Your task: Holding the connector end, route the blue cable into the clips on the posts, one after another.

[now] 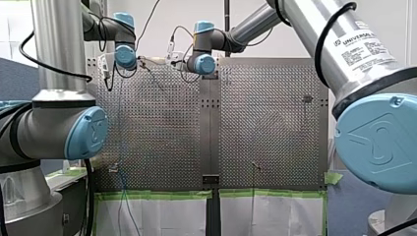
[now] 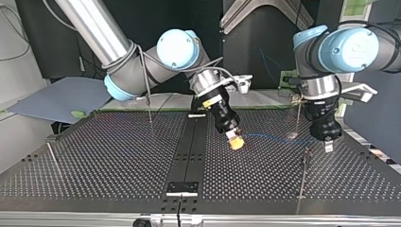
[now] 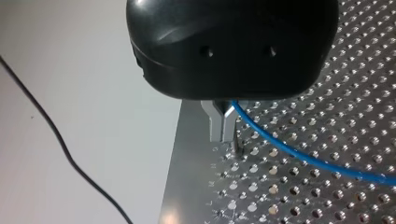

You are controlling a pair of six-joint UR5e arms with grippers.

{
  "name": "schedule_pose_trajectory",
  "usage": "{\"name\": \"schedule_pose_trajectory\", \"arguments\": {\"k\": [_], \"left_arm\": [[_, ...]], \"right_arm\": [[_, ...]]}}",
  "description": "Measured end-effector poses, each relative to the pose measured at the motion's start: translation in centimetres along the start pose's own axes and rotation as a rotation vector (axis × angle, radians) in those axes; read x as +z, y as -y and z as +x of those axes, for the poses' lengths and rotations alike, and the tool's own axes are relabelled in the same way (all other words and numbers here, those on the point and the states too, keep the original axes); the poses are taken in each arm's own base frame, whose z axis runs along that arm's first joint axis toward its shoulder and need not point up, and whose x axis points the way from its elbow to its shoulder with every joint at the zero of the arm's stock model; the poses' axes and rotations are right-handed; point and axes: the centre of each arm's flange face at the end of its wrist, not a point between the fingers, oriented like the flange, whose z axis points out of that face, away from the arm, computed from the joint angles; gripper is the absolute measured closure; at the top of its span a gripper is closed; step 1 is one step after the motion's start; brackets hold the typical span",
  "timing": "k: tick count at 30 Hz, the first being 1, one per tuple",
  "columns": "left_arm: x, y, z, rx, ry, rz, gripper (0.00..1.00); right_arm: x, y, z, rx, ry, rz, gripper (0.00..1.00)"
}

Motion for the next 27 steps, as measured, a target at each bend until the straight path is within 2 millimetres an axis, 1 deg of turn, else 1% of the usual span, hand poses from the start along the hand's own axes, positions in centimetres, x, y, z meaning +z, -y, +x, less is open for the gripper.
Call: {"name": "schedule_pose_trajectory", "arguments": {"k": [3,6,11,21,27], "left_arm": [[0.4,-0.3,-0.2,-0.009,0.004,-0.003,1.0],[0.8,-0.4,0.4,-0.009,-0.008,-0.001,1.0],[1.4,-0.4,1.3,-0.007,-0.024,0.022,1.0],[2.1,-0.5,0.9,-0.021,-0.008,0.038,1.0],[2.8,-0.7,1.0,-0.018,-0.009,0.032,1.0]], "right_arm": [[0.2,-0.3,-0.7,0.004,0.007,-0.003,1.0],[0.6,-0.4,-1.2,0.011,0.009,-0.001,1.0],[1.2,-0.6,-1.2,0.022,0.001,0.007,1.0],[1.8,-0.6,-1.5,0.034,0.002,0.035,1.0],[2.0,-0.8,-2.6,0.035,0.014,0.044,1.0]]}}
